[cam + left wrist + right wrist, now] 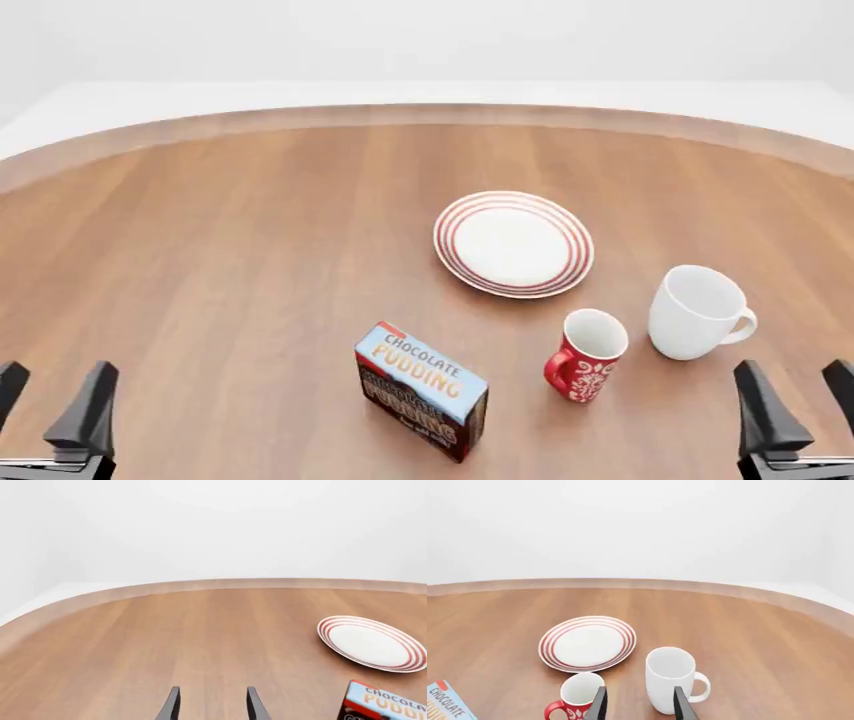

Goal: Put the chocolate pudding to the right of the plate.

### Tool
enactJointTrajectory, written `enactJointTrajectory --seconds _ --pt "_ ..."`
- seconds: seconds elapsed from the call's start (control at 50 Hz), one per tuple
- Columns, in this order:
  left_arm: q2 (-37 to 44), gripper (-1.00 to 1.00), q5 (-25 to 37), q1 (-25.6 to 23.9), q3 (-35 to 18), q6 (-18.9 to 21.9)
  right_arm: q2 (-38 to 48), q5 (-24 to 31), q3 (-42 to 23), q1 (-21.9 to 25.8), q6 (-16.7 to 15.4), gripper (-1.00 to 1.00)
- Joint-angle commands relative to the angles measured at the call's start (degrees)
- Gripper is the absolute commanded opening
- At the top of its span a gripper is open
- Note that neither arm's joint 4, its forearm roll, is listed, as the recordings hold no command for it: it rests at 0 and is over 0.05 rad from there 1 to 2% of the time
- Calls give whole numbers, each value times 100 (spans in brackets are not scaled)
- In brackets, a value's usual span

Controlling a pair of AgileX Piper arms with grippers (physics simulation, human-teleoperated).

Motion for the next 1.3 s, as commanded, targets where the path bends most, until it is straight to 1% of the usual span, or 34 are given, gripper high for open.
enactJointTrajectory --seconds 0.02,0.08,0.12,0.14,0.18,0.26,0.28,0.3,0.32,0.34,0.36,0.38,0.4,0.42,0.44,0.46,0.48,0.5,0.56,0.6,0.62,0.64,0.68,0.72,0.74,0.78,0.82,0.86,0.9,0.92,0.94,1.02,1.16,1.3 --pt "0 100 0 0 0 0 425 -392 -6 100 66 100" --pt "0 100 0 0 0 0 452 -423 -5 155 165 100" --pt "0 100 0 0 0 0 377 -339 -4 147 107 100" --pt "0 100 0 0 0 0 341 -300 -11 153 196 100" --pt "0 100 0 0 0 0 342 -298 -8 147 147 100" --pt "0 100 0 0 0 0 319 -243 -23 182 190 100" --pt "0 100 0 0 0 0 319 -237 -40 255 49 100" --pt "0 100 0 0 0 0 210 -149 -100 161 -134 100" --pt "0 100 0 0 0 0 295 -87 -232 179 87 100" --pt "0 100 0 0 0 0 271 80 -415 319 -113 100" --pt "0 100 0 0 0 0 270 150 -484 377 -454 100" --pt "0 100 0 0 0 0 404 188 -609 452 -455 100" --pt "0 100 0 0 0 0 497 305 -794 546 -260 100" --pt "0 100 0 0 0 0 675 354 -967 677 -372 100" --pt "0 100 0 0 0 0 895 404 -1139 964 -465 100" --pt "0 100 0 0 0 0 712 737 -1494 1121 -281 100" --pt "0 100 0 0 0 0 912 721 -1603 1201 -477 100" --pt "0 100 0 0 0 0 1069 719 -1768 1347 -577 100" --pt "0 100 0 0 0 0 1774 636 -2177 1635 -672 100" --pt "0 100 0 0 0 0 2057 562 -2314 1795 -819 100" --pt "0 100 0 0 0 0 2241 500 -2350 1888 -1046 100" --pt "0 100 0 0 0 0 2216 578 -2403 2020 -1059 100" --pt "0 100 0 0 0 0 2249 695 -2470 2124 -1092 100" --pt "0 100 0 0 0 0 2359 815 -2536 2262 -1236 100" --pt "0 100 0 0 0 0 2378 863 -2591 2311 -1197 100" --pt "0 100 0 0 0 0 2555 944 -2720 2408 -1334 100" --pt "0 100 0 0 0 0 2677 1047 -2874 2466 -1282 100" --pt "0 100 0 0 0 0 2928 1086 -3017 2512 -1427 100" --pt "0 100 0 0 0 0 3051 1230 -3252 2567 -1370 100" --pt "0 100 0 0 0 0 3053 1259 -3305 2576 -1426 100" --pt "0 100 0 0 0 0 3089 1267 -3351 2622 -1597 100" --pt "0 100 0 0 0 0 3276 1492 -3742 2676 -1471 100" --pt "0 100 0 0 0 0 3651 1664 -3983 2790 -1616 100" --pt "0 100 0 0 0 0 3858 1698 -4142 2853 -1559 100"
